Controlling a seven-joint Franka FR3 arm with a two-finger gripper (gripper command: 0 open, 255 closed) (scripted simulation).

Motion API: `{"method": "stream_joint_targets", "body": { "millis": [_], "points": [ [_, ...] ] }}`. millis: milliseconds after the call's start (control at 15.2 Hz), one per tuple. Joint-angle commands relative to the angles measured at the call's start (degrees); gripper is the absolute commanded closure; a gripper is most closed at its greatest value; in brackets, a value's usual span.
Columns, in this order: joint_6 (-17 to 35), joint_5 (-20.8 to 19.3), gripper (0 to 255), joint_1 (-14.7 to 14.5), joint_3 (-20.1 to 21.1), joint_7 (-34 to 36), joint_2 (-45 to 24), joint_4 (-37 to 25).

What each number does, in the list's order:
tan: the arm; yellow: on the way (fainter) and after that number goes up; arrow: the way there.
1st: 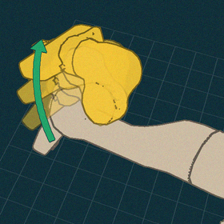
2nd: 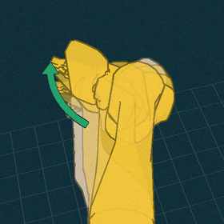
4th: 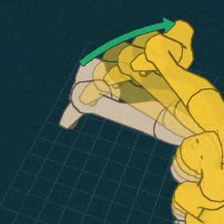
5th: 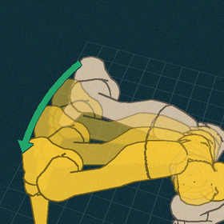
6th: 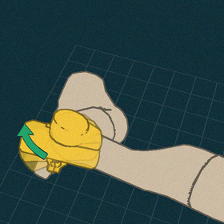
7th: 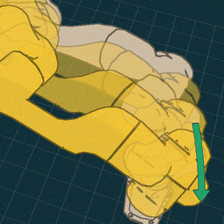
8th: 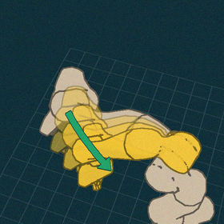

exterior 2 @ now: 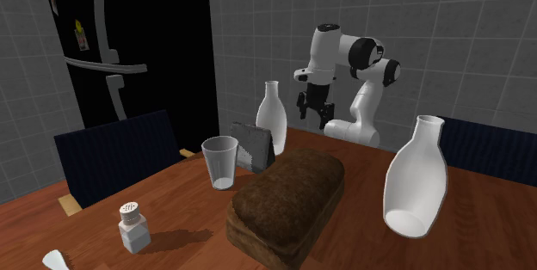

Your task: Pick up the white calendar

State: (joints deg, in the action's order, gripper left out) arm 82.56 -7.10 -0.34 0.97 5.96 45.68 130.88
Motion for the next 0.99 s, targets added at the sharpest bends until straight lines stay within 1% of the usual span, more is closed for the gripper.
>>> {"method": "stream_joint_targets", "body": {
  "millis": [0,264,462,660,924],
  "points": [
    [0.0,0.0,0,0.0,0.0,0.0,0.0,0.0],
    [0.7,3.2,0,3.7,5.5,14.9,-8.5,-7.2],
    [0.7,4.5,0,6.6,9.0,25.9,-15.3,-13.8],
    [0.0,4.7,0,9.3,12.0,36.8,-22.4,-21.3],
    [-2.2,3.6,0,12.1,14.9,51.2,-32.4,-32.8]
  ]
}}
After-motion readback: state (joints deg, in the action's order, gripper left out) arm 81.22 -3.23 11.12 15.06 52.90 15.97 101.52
